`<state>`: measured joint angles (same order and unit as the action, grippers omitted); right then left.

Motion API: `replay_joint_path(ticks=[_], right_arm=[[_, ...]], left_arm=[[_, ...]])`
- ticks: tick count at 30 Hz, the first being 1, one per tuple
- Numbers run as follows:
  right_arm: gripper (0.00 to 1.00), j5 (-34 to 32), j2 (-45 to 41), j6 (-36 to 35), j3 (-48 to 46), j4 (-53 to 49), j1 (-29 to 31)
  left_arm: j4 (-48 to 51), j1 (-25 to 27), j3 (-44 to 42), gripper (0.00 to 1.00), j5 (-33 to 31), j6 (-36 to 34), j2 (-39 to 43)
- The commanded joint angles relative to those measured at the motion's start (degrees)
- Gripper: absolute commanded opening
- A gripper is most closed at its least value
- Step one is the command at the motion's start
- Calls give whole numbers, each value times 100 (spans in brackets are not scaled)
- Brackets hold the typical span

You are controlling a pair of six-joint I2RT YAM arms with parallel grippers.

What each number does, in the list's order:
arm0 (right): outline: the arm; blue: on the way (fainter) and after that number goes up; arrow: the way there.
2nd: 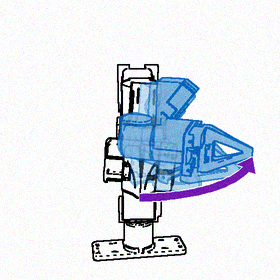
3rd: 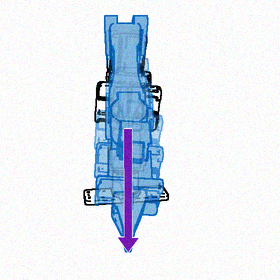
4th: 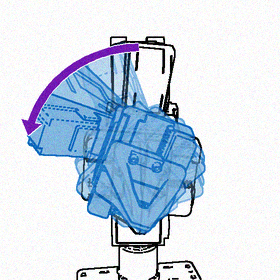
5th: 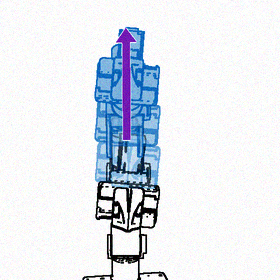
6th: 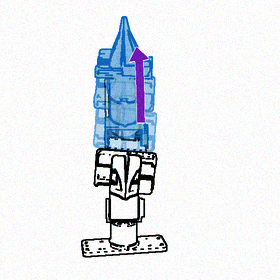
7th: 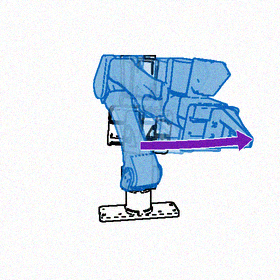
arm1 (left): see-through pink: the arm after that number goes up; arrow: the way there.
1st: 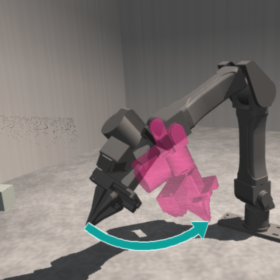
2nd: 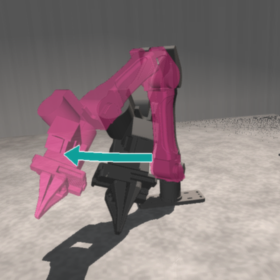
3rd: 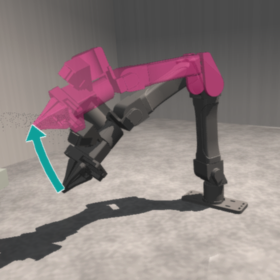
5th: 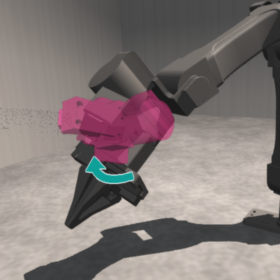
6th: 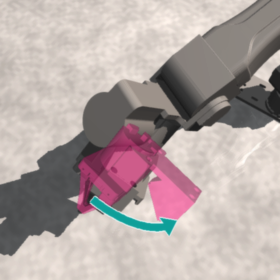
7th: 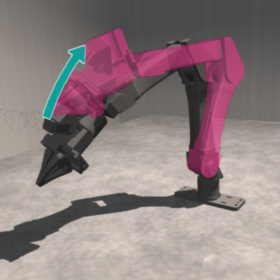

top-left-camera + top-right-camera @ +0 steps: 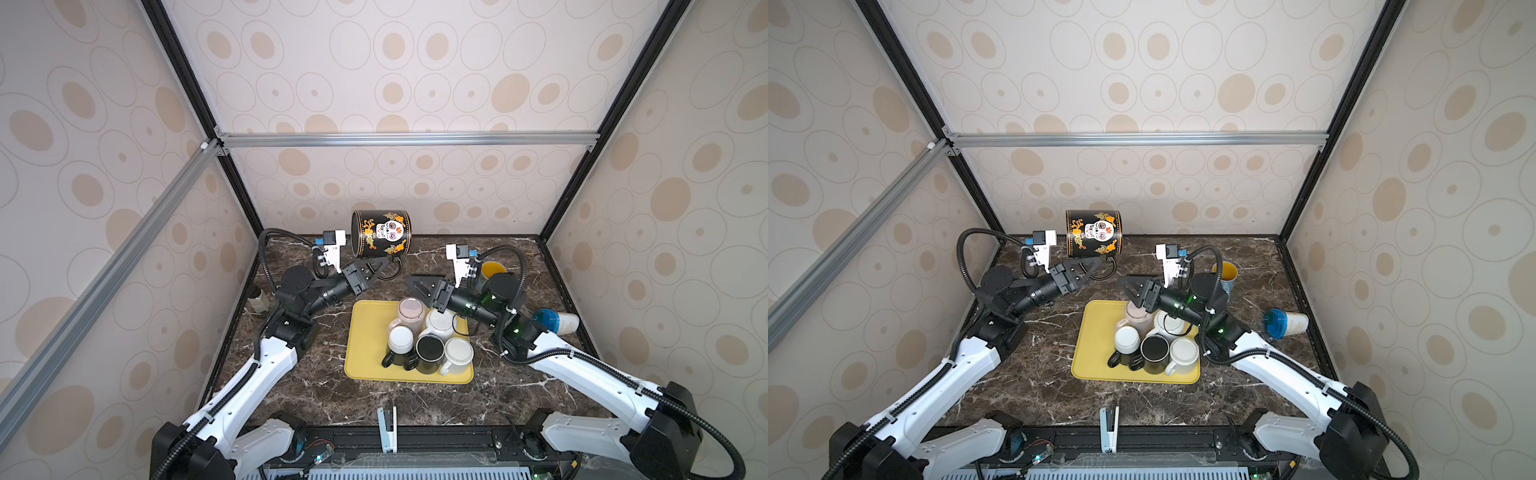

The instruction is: Turn the mug right side up

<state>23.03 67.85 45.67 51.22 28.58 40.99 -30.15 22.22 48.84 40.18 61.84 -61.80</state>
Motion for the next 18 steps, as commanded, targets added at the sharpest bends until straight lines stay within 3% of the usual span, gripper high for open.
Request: replay_joint_path(ticks=[1,7,12,18], right_arm=[[48,199,173,215,181,556,-58],[44,340,539,524,289,1020,-166],[32,450,848,744,463,1379,-225],[31,562,1177,976,717,1497,-225]], left_arm=[[-1509,-18,93,0,199,267,57],[-1819,-18,-16,0,262,449,10],[-2056,-11,-96,0,312,575,-55],[-2404,6,-210,0,332,758,-138]])
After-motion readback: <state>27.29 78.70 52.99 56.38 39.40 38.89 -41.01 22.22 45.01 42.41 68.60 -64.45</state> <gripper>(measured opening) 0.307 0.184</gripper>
